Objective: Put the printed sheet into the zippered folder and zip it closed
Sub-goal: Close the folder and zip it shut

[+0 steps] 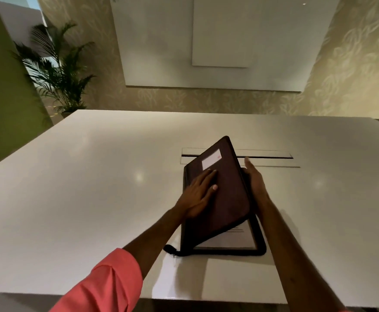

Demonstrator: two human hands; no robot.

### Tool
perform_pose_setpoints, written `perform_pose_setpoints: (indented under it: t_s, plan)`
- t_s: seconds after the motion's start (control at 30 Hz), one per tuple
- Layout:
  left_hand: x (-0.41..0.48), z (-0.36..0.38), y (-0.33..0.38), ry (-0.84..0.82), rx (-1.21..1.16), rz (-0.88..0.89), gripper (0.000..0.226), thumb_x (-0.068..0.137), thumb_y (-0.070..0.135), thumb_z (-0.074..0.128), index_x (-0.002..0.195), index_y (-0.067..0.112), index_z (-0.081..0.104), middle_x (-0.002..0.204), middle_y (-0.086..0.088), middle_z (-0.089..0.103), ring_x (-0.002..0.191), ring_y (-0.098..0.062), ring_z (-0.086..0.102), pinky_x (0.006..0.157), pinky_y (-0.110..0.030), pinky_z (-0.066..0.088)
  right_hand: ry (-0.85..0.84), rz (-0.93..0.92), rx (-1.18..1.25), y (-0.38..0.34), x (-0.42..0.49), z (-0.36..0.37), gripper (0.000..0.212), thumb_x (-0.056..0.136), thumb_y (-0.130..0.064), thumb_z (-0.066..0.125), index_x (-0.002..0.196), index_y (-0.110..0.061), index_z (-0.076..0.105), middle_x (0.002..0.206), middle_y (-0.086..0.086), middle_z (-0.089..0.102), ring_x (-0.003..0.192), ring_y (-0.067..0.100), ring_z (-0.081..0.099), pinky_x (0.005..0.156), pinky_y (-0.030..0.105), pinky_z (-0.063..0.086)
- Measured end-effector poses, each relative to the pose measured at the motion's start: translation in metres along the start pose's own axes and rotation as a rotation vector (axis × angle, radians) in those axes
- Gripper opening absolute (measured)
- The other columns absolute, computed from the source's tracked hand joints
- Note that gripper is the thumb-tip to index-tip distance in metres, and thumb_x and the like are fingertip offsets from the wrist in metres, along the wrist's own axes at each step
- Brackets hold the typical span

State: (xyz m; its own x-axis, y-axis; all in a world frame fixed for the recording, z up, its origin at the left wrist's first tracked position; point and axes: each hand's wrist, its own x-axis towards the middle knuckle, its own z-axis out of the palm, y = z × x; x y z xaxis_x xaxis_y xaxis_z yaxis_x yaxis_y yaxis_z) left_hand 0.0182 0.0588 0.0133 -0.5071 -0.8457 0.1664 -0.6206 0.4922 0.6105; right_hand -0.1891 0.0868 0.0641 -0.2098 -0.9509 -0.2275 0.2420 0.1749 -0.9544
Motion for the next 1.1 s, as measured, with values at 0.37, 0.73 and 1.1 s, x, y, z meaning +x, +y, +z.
perform_pose_setpoints:
  t_s: [0.37,0.73,1.1]
  plan:
    - [-0.007,0.041,-0.013,-0.140,0.204,-0.169,0.063,0.117,0.049,0.032,0.174,0.028,0.016,0.183,0.001,0.006,0.171,-0.022,0.003,0.140,-0.045,0.007,0.147,0.083,-0.517,0.050,0.023,-0.072,0.033,0.105,-0.018,0.062,0.135,-0.003,0.066,0.134,0.020,0.070,0.111,0.032,0.070,0.100,0.043,0.058]
    - [-0.016,0.062,-0.001,-0.102,0.277,-0.231,0.060,0.118,0.037,0.037,0.173,0.020,0.023,0.183,-0.002,0.008,0.172,-0.022,0.002,0.140,-0.045,0.006,0.086,-0.275,-1.436,0.097,0.000,-0.072,0.055,0.113,-0.027,0.039,0.166,-0.024,0.029,0.173,0.002,0.025,0.158,0.024,0.028,0.128,0.051,0.030]
    - [-0.068,0.032,-0.008,-0.030,0.184,-0.209,0.051,0.119,0.037,0.034,0.166,0.019,0.042,0.178,-0.002,0.029,0.167,-0.022,0.023,0.137,-0.040,0.022,0.144,-0.336,-1.340,0.106,-0.024,-0.039,0.060,0.113,-0.038,0.035,0.169,-0.019,0.020,0.176,0.003,0.022,0.165,0.021,0.017,0.134,0.054,0.013]
